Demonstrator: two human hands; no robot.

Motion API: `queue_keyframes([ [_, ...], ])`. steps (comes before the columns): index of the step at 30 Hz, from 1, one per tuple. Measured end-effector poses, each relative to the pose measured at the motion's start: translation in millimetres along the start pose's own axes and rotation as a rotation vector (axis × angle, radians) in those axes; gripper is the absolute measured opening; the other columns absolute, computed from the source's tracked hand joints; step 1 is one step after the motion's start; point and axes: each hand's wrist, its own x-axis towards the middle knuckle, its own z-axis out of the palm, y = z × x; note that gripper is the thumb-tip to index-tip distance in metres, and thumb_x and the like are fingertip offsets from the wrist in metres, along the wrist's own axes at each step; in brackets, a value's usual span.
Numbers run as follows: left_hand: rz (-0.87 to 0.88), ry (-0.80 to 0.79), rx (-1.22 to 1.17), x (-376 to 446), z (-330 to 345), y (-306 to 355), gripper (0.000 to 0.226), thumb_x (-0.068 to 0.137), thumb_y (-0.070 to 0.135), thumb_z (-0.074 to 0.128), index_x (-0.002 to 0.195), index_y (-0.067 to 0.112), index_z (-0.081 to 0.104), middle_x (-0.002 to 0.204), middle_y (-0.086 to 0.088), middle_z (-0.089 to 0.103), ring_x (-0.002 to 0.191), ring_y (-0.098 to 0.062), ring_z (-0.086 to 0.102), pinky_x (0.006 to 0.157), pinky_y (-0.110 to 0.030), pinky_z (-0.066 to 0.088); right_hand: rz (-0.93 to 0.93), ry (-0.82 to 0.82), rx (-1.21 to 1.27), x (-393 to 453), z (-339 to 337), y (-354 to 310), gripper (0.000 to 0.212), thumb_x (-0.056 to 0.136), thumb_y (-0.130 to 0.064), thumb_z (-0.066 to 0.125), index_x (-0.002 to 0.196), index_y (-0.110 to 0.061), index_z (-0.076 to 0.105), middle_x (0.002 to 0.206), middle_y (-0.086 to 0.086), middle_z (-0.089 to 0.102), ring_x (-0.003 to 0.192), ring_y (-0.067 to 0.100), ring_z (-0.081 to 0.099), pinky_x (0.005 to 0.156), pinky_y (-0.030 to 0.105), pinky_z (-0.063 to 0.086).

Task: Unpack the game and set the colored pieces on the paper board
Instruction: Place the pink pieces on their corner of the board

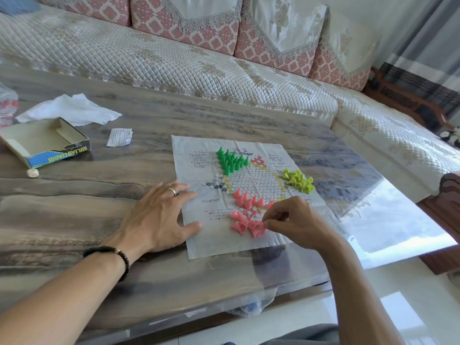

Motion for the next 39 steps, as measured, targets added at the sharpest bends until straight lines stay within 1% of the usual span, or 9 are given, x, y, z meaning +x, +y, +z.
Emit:
queue_keyframes([
  [3,-0.003,-0.001,0.005,-1.0,1.2,-1.2,0.094,0.063,0.079,0.026,0.141,0.029,0.041,0.152,0.009,0.033,0.141,-0.009,0.025,0.118,-0.031,0.011,0.036,0.081,0.081,-0.9,-7.2,2.0,0.011,0.080,-0.009,0.072,0.074,-0.018,0.075,0.063,-0.007,0.067,0.055,-0.001,0.055,0.053,0.018,0.046],
  [7,-0.001,0.001,0.003,0.0,0.9,-0.1,0.094,0.064,0.079,0.026,0.141,0.028,0.042,0.152,0.008,0.033,0.141,-0.009,0.025,0.119,-0.030,0.010,0.049,0.227,0.040,1.6,-8.0,-1.3,0.006,0.081,-0.012,0.072,0.076,-0.013,0.075,0.060,-0.005,0.063,0.048,-0.002,0.048,0.046,0.009,0.037],
  [12,-0.002,0.002,0.002,0.0,0.8,-0.5,0.096,0.063,0.080,0.026,0.141,0.027,0.043,0.152,0.007,0.033,0.141,-0.010,0.025,0.118,-0.031,0.011,0.059,0.338,-0.038,16.1,1.1,-5.7,0.009,0.081,-0.008,0.069,0.078,-0.015,0.075,0.064,-0.016,0.062,0.056,-0.004,0.055,0.054,0.003,0.039],
  [18,0.000,0.011,-0.016,0.0,1.0,-0.1,0.094,0.063,0.079,0.029,0.139,0.026,0.045,0.151,0.005,0.035,0.141,-0.012,0.026,0.119,-0.032,0.011,0.008,0.296,-0.089,27.1,10.9,-8.0,0.009,0.080,-0.009,0.069,0.077,-0.015,0.075,0.066,-0.013,0.066,0.060,-0.004,0.057,0.055,0.007,0.041],
  [25,-0.004,0.010,-0.016,0.2,1.7,-1.0,0.094,0.063,0.079,0.029,0.139,0.026,0.045,0.151,0.006,0.035,0.141,-0.011,0.027,0.119,-0.033,0.011,0.002,0.229,-0.170,29.6,15.0,-8.4,0.014,0.082,-0.007,0.066,0.086,-0.016,0.076,0.076,-0.007,0.071,0.066,0.001,0.062,0.062,0.020,0.055],
  [29,-0.008,0.007,-0.025,0.4,2.5,-1.3,0.095,0.063,0.080,0.029,0.140,0.026,0.044,0.152,0.006,0.034,0.142,-0.011,0.025,0.119,-0.033,0.011,0.014,0.224,-0.164,31.2,15.8,-8.9,0.014,0.083,-0.008,0.066,0.086,-0.016,0.076,0.074,-0.007,0.070,0.066,0.003,0.063,0.063,0.024,0.056],
  [31,-0.008,0.008,-0.023,0.7,2.7,-1.5,0.095,0.063,0.080,0.029,0.140,0.027,0.044,0.152,0.006,0.035,0.142,-0.011,0.025,0.119,-0.033,0.011,0.015,0.244,-0.156,30.6,14.6,-8.6,0.010,0.082,-0.009,0.068,0.083,-0.015,0.075,0.072,-0.007,0.069,0.066,0.003,0.062,0.063,0.023,0.055],
  [35,-0.006,0.008,-0.022,0.4,2.0,-1.0,0.095,0.063,0.079,0.029,0.140,0.026,0.044,0.152,0.005,0.035,0.142,-0.011,0.025,0.119,-0.033,0.012,0.017,0.307,-0.106,23.6,7.7,-7.4,0.004,0.079,-0.014,0.071,0.077,-0.015,0.074,0.066,-0.014,0.065,0.060,-0.004,0.057,0.056,0.008,0.044],
  [39,-0.008,0.007,-0.024,0.0,1.2,0.1,0.096,0.062,0.079,0.028,0.141,0.026,0.043,0.152,0.006,0.034,0.142,-0.011,0.025,0.119,-0.032,0.012,0.018,0.185,-0.086,11.1,8.2,-3.5,0.004,0.077,-0.019,0.074,0.076,-0.022,0.072,0.069,-0.012,0.066,0.062,-0.004,0.059,0.057,0.010,0.044],
])
